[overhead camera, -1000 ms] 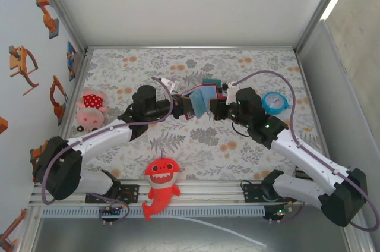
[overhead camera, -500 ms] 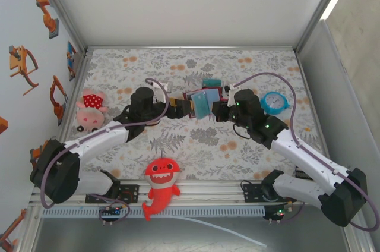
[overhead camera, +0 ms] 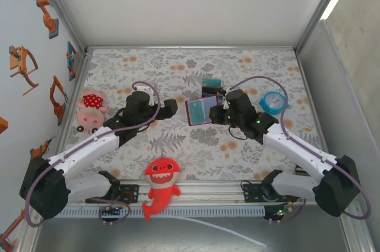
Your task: Take the credit cards out of the card holder
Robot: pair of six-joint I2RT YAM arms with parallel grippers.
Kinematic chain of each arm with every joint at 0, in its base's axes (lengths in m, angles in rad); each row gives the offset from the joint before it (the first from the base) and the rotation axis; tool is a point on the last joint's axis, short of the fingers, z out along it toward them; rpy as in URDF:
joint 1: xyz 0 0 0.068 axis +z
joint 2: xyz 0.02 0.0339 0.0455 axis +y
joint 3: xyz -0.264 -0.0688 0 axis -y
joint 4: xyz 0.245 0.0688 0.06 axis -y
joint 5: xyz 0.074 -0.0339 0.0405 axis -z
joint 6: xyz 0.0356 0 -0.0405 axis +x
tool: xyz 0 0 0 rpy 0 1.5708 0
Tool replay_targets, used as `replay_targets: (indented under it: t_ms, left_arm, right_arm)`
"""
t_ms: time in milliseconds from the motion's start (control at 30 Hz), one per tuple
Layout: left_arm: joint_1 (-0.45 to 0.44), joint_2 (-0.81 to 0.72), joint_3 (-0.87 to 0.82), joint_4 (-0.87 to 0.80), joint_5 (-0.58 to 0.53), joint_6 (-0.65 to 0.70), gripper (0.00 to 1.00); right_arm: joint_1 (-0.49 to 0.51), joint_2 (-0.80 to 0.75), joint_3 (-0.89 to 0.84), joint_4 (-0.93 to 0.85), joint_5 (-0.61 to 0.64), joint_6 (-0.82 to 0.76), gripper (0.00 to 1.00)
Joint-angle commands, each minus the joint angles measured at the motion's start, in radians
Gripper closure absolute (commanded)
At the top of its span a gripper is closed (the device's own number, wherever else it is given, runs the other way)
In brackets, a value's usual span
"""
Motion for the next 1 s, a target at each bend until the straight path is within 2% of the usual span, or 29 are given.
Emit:
replay_targets:
  t_ms: [0,133,300,533,867,967]
  left_arm:
    - [-0.021,-0.02,-0.011,-0.055,-0.078,0.048,0.03]
    - [-0.06,0.012,0.008,-0.06,-0.102,0.072,0.03]
    - [-0.114,0.084,0.064,-0.087,-0.106,0.114,0.03]
    - [-0.143,0.162,0.08,-0.059,-0.089,0.157,0.03]
    - [-0.202,0.318,0.105,-0.049,-0.135,0.227,0.03]
    - [-0.222,0.357,0.117,-0.047,-0.157,0.241,0.03]
  right_arm:
    - [0.008,0.029,-0.024,0.066,-0.081,0.064,1.0]
    - [0.007,0.08,-0.048,0.133,-0.122,0.113,1.0]
    - [0.007,0.164,-0.048,0.131,-0.154,0.127,1.0]
    - [0.003,0.255,-0.052,0.114,-0.172,0.111,0.99]
    - [-0.02,0.283,-0.083,0.086,-0.122,0.09,0.69]
    - [-0.035,0.26,-0.087,0.041,-0.088,0.073,0.65]
